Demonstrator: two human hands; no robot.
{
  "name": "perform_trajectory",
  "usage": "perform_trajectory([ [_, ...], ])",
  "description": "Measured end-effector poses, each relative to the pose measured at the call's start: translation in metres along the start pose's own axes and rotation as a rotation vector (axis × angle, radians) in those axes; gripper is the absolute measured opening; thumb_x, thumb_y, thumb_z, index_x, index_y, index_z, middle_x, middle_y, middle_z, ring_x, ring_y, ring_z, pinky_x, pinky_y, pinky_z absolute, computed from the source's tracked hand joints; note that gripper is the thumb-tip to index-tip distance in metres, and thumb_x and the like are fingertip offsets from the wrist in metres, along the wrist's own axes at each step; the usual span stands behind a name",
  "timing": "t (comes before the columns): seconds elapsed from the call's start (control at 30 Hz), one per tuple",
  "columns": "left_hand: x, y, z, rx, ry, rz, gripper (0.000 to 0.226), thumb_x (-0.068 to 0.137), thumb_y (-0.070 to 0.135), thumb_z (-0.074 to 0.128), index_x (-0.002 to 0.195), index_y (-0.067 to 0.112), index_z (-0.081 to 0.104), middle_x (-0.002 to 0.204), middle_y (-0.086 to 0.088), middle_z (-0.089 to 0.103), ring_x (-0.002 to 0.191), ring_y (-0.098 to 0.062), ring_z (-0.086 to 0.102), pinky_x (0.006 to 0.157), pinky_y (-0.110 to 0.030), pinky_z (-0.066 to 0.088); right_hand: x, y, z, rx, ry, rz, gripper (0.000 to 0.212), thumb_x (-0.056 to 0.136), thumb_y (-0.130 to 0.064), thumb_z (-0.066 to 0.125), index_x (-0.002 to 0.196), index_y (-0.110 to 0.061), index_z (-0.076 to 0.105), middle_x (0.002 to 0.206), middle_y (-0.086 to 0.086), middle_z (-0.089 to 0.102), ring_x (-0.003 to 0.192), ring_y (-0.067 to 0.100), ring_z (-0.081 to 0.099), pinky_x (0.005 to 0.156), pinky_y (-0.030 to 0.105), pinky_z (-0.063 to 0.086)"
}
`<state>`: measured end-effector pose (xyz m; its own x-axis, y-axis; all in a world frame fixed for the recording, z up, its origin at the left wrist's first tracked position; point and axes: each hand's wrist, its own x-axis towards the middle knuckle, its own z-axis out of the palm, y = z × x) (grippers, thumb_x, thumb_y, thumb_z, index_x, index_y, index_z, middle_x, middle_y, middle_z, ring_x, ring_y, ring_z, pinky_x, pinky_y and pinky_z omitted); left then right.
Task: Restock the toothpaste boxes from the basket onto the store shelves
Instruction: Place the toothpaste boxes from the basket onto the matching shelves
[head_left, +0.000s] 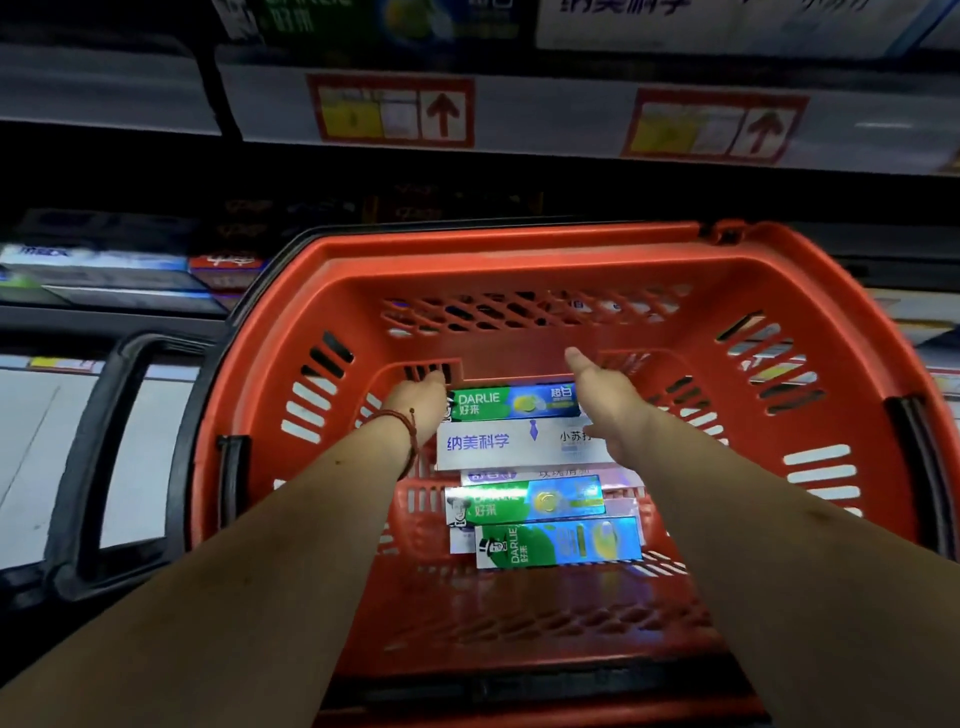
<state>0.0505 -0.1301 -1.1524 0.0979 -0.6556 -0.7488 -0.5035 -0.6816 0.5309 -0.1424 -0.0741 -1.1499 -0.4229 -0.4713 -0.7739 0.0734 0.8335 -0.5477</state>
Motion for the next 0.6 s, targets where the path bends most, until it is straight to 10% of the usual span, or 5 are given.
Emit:
perform_trajectory([
  [0.4,-0.031,0.016,-0.020,-0.331,-0.091,-0.028,0.025,0.106,0.029,0.044,0.106,0.009,0.059,0.078,-0.006,0.066,0.072,-0.017,0.064,0.074,-0.023,0.050,-0.018,-0.004,-0.015,0.214,-0.053,-0.013,0.074,0.088,-0.067,0.059,0.147,-0.023,0.048,0.145,0.006,0.053,0.125,0.029,0.055,0.102,0.044,0.049],
  [0.6,-0.076,0.050,-0.060,-0.258,-0.065,0.146,0.024,0.103,0.029,0.050,0.090,0.013,0.062,0.118,-0.016,0.069,0.084,-0.024,0.063,0.093,-0.039,0.051,-0.071,-0.036,-0.034,0.254,0.021,-0.155,0.065,0.090,-0.059,0.062,0.136,-0.014,0.054,0.130,0.007,0.059,0.104,0.025,0.063,0.074,0.036,0.052],
])
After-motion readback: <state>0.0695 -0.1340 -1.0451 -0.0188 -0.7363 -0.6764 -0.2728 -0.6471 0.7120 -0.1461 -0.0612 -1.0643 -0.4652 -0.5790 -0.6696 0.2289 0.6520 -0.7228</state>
